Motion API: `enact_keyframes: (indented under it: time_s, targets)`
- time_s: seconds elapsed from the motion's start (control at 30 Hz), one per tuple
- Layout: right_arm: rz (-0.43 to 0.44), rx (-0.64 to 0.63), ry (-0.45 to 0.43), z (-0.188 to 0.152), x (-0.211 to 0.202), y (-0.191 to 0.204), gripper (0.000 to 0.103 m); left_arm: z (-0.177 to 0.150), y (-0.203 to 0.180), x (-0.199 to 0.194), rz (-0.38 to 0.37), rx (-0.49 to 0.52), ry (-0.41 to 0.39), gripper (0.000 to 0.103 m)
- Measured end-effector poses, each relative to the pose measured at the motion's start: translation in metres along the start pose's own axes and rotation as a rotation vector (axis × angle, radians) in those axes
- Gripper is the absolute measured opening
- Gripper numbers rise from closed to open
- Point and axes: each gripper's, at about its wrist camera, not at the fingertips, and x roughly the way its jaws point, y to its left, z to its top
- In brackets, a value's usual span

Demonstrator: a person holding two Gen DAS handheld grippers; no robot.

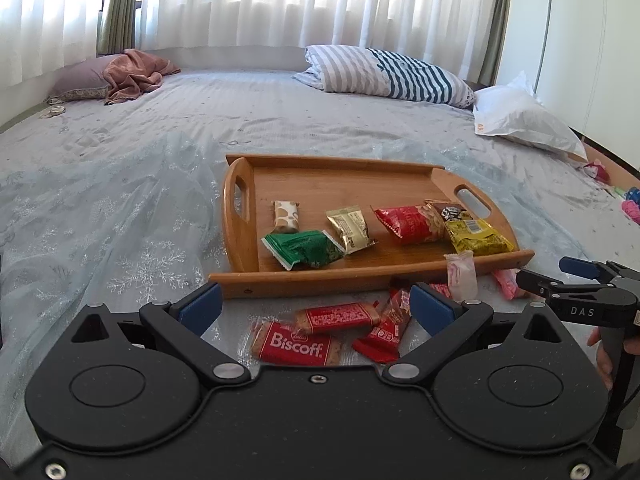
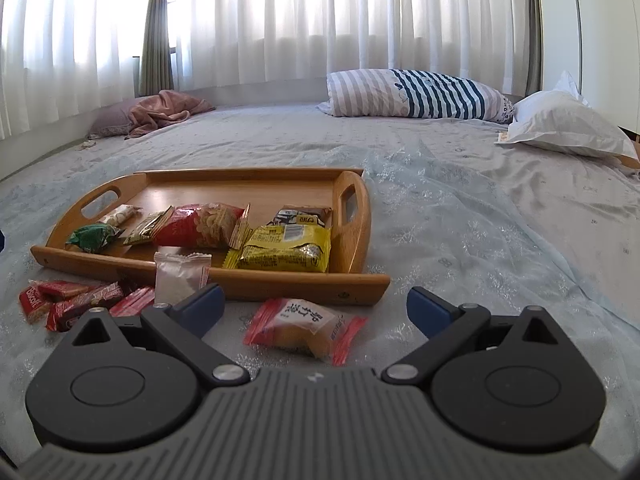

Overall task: Organize snacks
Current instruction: 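Open both tools and withdraw them from the tray toward the remaining snacks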

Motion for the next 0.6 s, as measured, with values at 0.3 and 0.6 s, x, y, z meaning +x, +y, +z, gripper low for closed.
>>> enact_keyframes:
  time_s: [0.3,0.6]
  targets:
    - [-0.01,0.018,0.002,-0.015,0.0,0.004,0.092,-0.025,-0.002,0.029,0.058,0.004,0.037,0.1]
    - [-0.021,0.012,0.014,-0.026,0.007,0.013,0.087,-0.034,-0.006,0.048,0.089,0.051,0.063,0.08]
